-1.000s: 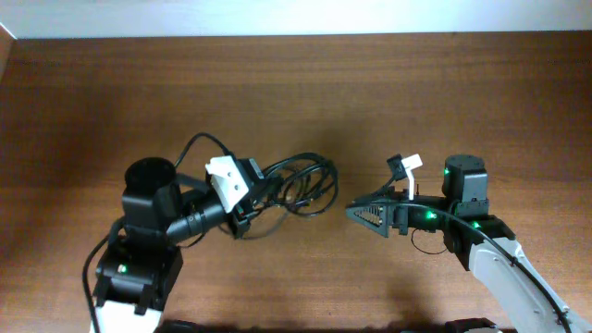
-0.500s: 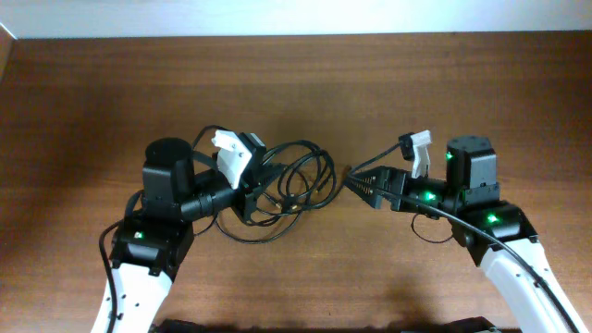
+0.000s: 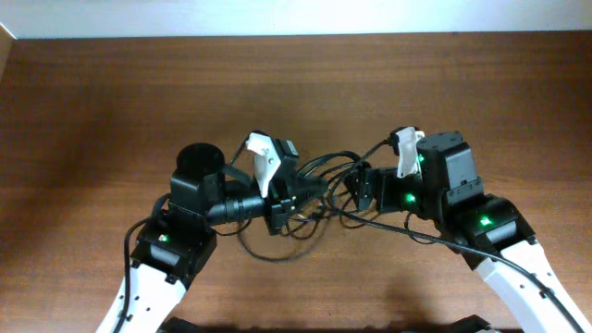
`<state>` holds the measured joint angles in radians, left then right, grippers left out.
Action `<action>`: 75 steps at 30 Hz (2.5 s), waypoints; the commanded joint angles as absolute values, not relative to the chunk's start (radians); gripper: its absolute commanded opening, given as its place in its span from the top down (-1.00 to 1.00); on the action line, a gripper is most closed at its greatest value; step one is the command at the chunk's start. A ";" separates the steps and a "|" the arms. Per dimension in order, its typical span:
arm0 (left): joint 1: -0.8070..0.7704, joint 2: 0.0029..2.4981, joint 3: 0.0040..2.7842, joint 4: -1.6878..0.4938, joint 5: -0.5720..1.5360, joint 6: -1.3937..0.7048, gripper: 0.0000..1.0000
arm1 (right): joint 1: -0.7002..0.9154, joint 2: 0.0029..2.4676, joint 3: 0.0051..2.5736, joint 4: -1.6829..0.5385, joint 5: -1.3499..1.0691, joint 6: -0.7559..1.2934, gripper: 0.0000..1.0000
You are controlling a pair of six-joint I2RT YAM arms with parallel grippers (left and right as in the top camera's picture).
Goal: Untangle cables
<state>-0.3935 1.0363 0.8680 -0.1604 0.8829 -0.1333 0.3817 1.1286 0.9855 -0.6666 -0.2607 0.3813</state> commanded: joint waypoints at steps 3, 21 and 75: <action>-0.397 1.031 0.888 -0.142 0.958 -0.197 1.00 | 0.385 1.156 1.002 -0.764 0.009 0.410 -0.97; 0.141 0.892 0.887 -0.199 1.041 -0.253 1.00 | 0.223 1.161 0.997 -0.980 0.281 0.480 -0.97; 0.138 1.195 0.886 -0.934 0.389 -0.235 -0.98 | -0.190 1.161 0.997 -1.078 -0.512 0.010 -0.97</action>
<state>0.1326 1.1934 0.8757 -0.8886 0.5819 -0.2401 -0.1844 1.1587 0.9886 -1.0767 -0.4995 0.0269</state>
